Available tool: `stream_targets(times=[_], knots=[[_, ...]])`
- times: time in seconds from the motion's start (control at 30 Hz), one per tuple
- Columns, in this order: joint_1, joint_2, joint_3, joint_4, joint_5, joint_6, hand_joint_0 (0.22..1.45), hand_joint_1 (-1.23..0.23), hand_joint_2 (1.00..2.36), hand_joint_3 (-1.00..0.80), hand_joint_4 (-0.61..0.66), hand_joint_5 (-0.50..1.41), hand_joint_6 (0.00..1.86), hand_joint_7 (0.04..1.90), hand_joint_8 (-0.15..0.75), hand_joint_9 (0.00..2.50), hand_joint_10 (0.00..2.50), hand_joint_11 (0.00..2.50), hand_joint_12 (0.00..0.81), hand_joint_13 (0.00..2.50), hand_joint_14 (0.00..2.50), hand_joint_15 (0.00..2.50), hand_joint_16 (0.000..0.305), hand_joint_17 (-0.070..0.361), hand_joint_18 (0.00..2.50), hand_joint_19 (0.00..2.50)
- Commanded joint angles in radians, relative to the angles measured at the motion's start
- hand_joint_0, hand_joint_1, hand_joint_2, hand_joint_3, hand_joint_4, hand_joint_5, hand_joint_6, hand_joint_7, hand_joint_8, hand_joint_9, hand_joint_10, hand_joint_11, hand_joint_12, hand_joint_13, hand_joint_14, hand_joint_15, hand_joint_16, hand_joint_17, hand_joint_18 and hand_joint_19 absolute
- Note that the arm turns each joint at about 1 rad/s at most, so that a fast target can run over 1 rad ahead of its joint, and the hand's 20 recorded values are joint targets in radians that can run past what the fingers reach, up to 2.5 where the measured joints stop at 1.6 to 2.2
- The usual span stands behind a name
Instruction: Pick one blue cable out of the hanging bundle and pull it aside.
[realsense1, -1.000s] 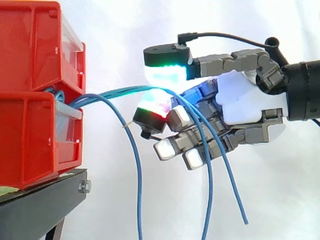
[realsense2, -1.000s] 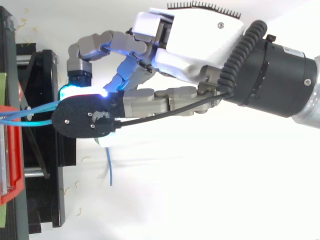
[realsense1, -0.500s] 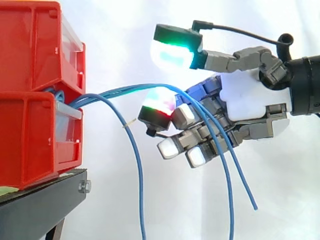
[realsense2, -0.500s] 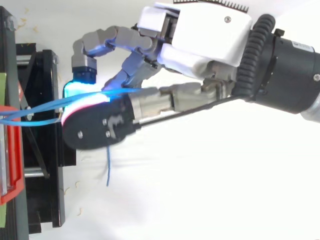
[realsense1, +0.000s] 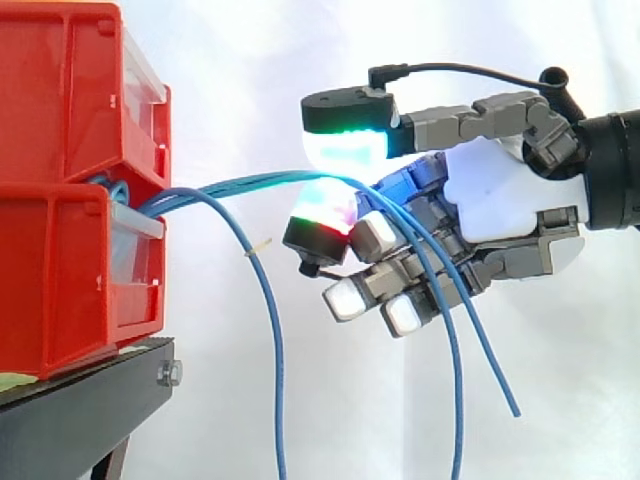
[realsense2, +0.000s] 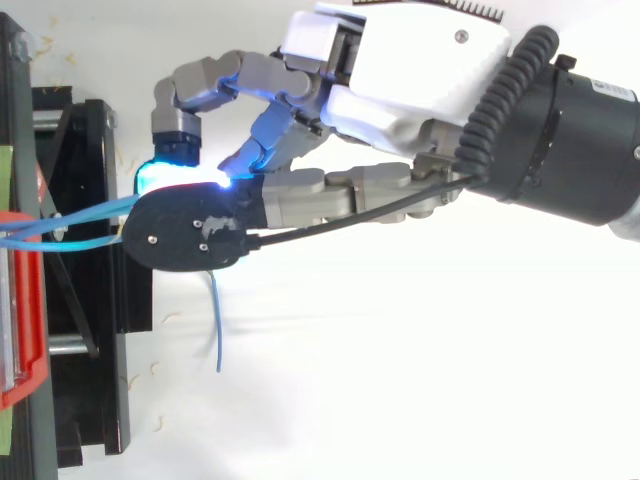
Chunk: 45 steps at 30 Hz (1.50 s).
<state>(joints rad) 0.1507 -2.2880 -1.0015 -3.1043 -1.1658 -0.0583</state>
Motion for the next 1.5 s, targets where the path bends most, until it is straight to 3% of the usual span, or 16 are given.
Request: stream_targets(times=[0.0,0.1,0.17,0.27,0.33,0.5,0.67,0.73,0.9,1.07,1.13,1.33,1.47], knots=[[0.000,-0.001,0.001,0.001,0.000,0.000,0.62,-0.78,1.03,0.05,0.30,-0.20,0.91,1.51,0.375,0.88,0.01,0.80,0.446,0.83,0.02,0.49,0.058,0.130,0.84,0.65],[0.000,0.001,0.001,0.003,0.000,0.000,0.65,-0.81,1.03,0.02,0.29,-0.21,0.91,1.50,0.364,0.86,0.02,0.81,0.442,0.82,0.02,0.48,0.058,0.131,0.84,0.63],[0.000,0.001,0.001,0.001,0.000,0.000,0.68,-0.86,1.01,-0.36,0.33,-0.20,0.91,1.41,0.352,0.86,0.02,0.81,0.428,0.81,0.02,0.49,0.057,0.129,0.83,0.62],[-0.002,0.001,0.001,0.000,0.000,0.000,0.62,-0.83,1.00,-0.50,0.34,-0.19,0.91,1.41,0.348,0.87,0.01,0.80,0.424,0.81,0.02,0.49,0.057,0.128,0.83,0.64],[-0.003,-0.001,0.001,0.000,0.000,0.000,0.51,-0.63,1.00,-0.50,0.37,-0.16,0.88,1.44,0.369,0.92,0.01,0.77,0.447,0.83,0.02,0.50,0.061,0.137,0.83,0.67],[-0.003,0.001,0.004,0.000,-0.002,0.000,0.58,-0.37,1.00,-0.46,0.35,-0.14,0.87,1.48,0.361,0.98,0.02,0.74,0.439,0.85,0.02,0.50,0.058,0.130,0.81,0.71],[-0.003,0.001,0.007,0.000,-0.002,0.000,0.56,-0.49,1.02,-0.15,0.37,-0.15,0.87,1.47,0.372,0.96,0.01,0.75,0.448,0.85,0.02,0.50,0.059,0.133,0.81,0.71],[-0.003,0.001,0.007,0.000,-0.002,0.000,0.56,-0.66,1.02,0.02,0.38,-0.18,0.89,1.46,0.396,0.92,0.01,0.77,0.474,0.85,0.02,0.50,0.065,0.146,0.86,0.67],[-0.003,0.001,0.018,-0.008,-0.002,-0.008,0.62,-0.75,1.02,0.15,0.35,-0.20,0.91,1.45,0.396,0.89,0.01,0.82,0.469,0.84,0.02,0.49,0.063,0.142,0.86,0.65],[-0.003,-0.001,0.018,-0.011,-0.002,-0.012,0.66,-0.80,1.03,-0.02,0.34,-0.21,0.91,1.42,0.360,0.85,0.01,0.85,0.435,0.81,0.02,0.49,0.058,0.130,0.82,0.64],[-0.003,-0.001,0.018,-0.011,-0.002,-0.012,0.71,-0.82,1.02,-0.19,0.32,-0.21,0.92,1.39,0.356,0.84,0.02,0.84,0.434,0.81,0.02,0.48,0.057,0.128,0.82,0.63],[-0.003,-0.001,0.018,-0.011,-0.002,-0.012,0.77,-0.87,1.00,-0.50,0.30,-0.20,0.91,1.39,0.343,0.85,0.02,0.84,0.424,0.82,0.02,0.47,0.056,0.127,0.83,0.58],[-0.003,-0.001,0.018,-0.011,-0.002,-0.012,0.72,-0.88,1.00,-0.50,0.33,-0.18,0.91,1.41,0.345,0.91,0.01,0.83,0.417,0.84,0.02,0.48,0.055,0.124,0.86,0.59]])
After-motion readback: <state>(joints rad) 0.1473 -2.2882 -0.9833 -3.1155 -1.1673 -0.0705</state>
